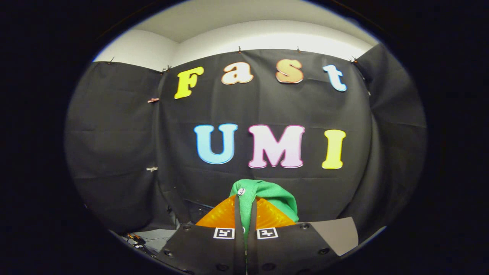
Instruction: Put the clothes into the washing machine and then close the washing machine lid.
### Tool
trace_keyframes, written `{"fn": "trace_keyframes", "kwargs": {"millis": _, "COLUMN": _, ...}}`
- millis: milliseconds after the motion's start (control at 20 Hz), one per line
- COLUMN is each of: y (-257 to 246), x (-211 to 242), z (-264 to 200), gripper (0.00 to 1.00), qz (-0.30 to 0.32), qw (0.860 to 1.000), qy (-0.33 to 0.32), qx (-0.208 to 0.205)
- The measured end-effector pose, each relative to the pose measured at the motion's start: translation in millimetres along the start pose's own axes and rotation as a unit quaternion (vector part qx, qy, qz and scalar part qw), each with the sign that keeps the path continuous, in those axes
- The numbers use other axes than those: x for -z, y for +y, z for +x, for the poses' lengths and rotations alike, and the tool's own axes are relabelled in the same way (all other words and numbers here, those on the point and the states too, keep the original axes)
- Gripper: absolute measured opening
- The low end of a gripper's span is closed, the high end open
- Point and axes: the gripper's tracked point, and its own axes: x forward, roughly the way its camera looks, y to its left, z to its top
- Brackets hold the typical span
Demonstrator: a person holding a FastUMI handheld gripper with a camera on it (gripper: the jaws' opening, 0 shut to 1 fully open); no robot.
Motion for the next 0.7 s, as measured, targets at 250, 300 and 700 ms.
{"fn": "trace_keyframes", "kwargs": {"millis": 250, "y": 61.3, "x": 37.8, "z": 32.1, "gripper": 0.07, "qz": -0.010, "qw": 0.997, "qy": 0.030, "qx": -0.064}}
{"fn": "trace_keyframes", "kwargs": {"millis": 300, "y": 70.5, "x": 48.4, "z": 41.1, "gripper": 0.07, "qz": -0.015, "qw": 0.997, "qy": 0.035, "qx": -0.072}}
{"fn": "trace_keyframes", "kwargs": {"millis": 700, "y": 120.4, "x": 164.0, "z": 102.9, "gripper": 0.07, "qz": -0.032, "qw": 0.985, "qy": 0.115, "qx": -0.124}}
